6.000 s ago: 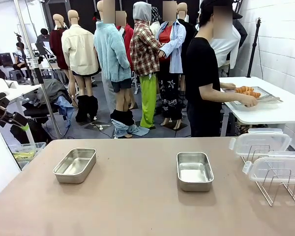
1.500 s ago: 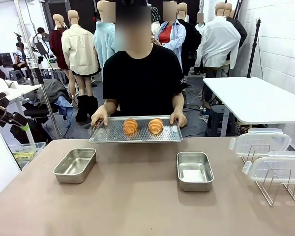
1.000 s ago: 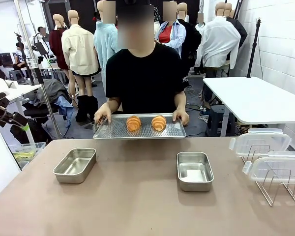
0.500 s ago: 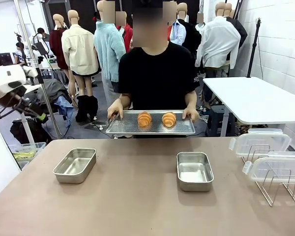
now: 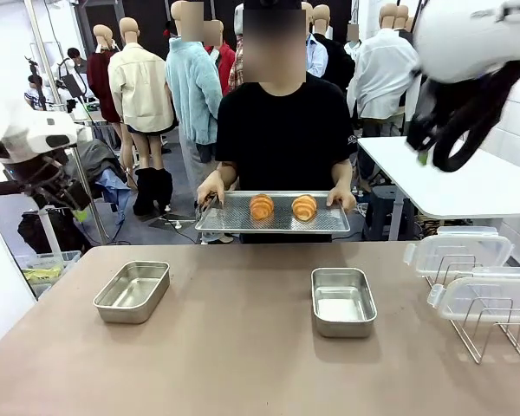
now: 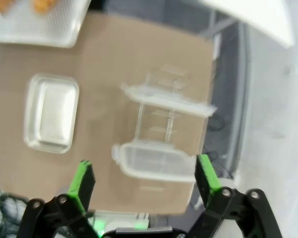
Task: Place the bread in airtight containers.
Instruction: Lift both Airtight Container, then once an object is inside an Airtight Container , place the container in the center of the table.
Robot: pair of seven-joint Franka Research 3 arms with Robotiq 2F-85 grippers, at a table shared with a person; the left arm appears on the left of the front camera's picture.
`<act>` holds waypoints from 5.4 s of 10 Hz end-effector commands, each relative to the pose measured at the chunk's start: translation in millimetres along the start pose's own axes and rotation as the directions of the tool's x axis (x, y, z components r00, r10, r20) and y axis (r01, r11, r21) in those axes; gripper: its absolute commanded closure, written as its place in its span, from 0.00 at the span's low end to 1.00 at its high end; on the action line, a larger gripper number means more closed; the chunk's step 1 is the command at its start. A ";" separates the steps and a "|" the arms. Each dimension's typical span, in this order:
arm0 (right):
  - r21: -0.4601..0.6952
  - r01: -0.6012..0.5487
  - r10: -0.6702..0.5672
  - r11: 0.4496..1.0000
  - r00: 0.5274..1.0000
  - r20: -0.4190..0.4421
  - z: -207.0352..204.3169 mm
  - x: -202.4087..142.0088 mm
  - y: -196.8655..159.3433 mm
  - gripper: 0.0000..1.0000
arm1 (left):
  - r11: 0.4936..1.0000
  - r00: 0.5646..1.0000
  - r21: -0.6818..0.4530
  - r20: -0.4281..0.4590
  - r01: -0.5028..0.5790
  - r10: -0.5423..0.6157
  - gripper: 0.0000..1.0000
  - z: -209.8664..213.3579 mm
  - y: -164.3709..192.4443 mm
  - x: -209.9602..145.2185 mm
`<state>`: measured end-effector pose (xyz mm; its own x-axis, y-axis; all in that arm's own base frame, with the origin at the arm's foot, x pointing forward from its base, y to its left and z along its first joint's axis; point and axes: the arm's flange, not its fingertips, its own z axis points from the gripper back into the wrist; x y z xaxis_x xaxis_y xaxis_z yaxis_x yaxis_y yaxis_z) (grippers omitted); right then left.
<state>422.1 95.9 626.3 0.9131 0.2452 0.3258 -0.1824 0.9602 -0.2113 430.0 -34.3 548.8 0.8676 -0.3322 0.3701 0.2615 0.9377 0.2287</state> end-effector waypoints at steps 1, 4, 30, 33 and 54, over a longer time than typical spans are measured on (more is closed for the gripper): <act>0.137 0.096 -0.079 0.986 0.989 -0.123 -28.2 6.4 8.2 0.00 | 0.997 0.995 0.004 -0.073 -0.075 0.075 0.00 -21.2 3.4 10.6; 0.169 0.202 -0.184 0.965 0.976 -0.112 -80.7 -9.3 36.2 0.00 | 0.982 0.983 -0.091 -0.101 -0.165 0.155 0.00 -69.6 9.1 7.4; 0.151 0.246 -0.197 0.957 0.939 -0.282 -298.7 -33.2 128.1 0.00 | 0.980 0.919 -0.163 -0.391 -0.117 0.045 0.04 -251.1 -23.9 42.9; 0.151 0.255 -0.208 0.955 0.939 -0.273 -295.1 -34.6 125.7 0.60 | 0.982 0.920 -0.147 -0.389 -0.116 0.051 0.60 -247.2 -24.8 42.5; 0.151 0.244 -0.188 0.958 0.932 -0.309 -297.7 -28.7 123.3 1.00 | 0.979 0.921 -0.165 -0.387 -0.123 0.050 1.00 -248.2 -23.7 39.7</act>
<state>485.3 169.0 318.6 0.9992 0.0119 0.0392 -0.0122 0.9999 0.0077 563.2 -44.2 334.4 0.9758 -0.2186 0.0028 0.2184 0.9754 0.0290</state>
